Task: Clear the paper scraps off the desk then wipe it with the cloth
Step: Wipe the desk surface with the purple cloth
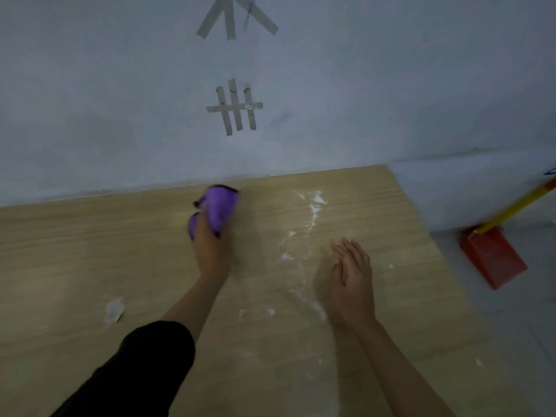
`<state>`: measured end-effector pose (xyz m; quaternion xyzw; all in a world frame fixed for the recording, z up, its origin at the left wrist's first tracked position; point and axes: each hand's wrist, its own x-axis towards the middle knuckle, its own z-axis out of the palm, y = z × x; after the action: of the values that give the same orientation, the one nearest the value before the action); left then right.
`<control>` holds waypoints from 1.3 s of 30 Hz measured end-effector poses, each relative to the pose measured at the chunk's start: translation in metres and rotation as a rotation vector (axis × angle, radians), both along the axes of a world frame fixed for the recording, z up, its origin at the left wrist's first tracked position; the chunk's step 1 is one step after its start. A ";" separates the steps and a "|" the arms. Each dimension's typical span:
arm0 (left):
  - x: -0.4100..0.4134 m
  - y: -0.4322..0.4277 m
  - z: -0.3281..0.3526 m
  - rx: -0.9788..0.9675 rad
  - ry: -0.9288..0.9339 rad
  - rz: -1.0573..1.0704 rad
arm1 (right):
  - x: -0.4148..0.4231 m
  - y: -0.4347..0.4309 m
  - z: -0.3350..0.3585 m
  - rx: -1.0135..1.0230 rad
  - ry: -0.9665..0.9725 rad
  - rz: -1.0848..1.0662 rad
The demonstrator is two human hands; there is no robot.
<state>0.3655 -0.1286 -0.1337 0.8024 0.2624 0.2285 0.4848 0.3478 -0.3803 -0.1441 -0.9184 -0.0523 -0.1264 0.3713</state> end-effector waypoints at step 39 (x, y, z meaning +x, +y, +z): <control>0.168 -0.146 -0.002 0.163 -0.099 -0.709 | 0.075 -0.059 -0.012 0.198 0.193 -0.149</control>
<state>0.5334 -0.2747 -0.1361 0.8675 -0.0751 0.1049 0.4805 0.4225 -0.4389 -0.1558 -0.8864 0.0646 -0.0691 0.4531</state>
